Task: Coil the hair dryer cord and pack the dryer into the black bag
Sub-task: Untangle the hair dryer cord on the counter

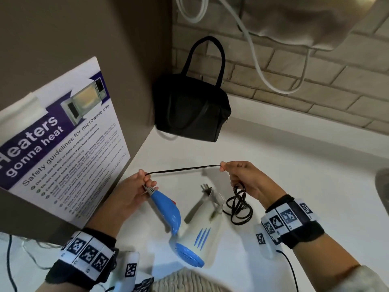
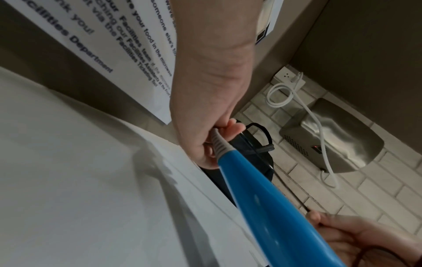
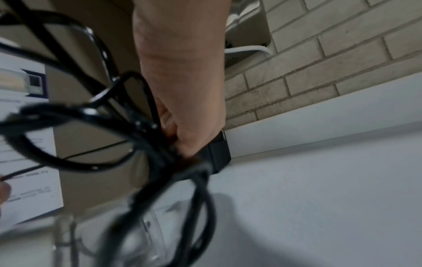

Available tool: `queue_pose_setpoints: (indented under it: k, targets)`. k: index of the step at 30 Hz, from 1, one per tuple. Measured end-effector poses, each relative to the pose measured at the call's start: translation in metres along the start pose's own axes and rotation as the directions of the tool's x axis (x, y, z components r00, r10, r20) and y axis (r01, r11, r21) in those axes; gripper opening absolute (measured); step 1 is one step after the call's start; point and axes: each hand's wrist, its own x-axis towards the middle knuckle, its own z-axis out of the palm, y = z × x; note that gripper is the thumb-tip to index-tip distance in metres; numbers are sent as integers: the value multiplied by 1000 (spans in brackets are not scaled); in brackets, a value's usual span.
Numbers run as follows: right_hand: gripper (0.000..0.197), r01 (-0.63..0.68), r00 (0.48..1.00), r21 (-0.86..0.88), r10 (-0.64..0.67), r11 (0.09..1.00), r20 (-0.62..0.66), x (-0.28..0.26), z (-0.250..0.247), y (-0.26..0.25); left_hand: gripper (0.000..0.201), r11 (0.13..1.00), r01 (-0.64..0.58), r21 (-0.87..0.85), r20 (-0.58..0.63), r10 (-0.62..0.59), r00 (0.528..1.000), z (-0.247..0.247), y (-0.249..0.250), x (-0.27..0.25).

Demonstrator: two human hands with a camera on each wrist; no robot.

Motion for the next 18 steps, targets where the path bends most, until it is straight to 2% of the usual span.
queue_pose_setpoints:
  k: [10,18]
  targets:
    - [22,-70,987,43,75,997,-142,36,-19,23,34,997,60,-49,-64,-63,996,-19,-9,-5]
    - [23,-119,963,71,132,990,-234,46,-28,32,32,985,169,-42,-166,-174,971,-33,-15,-11]
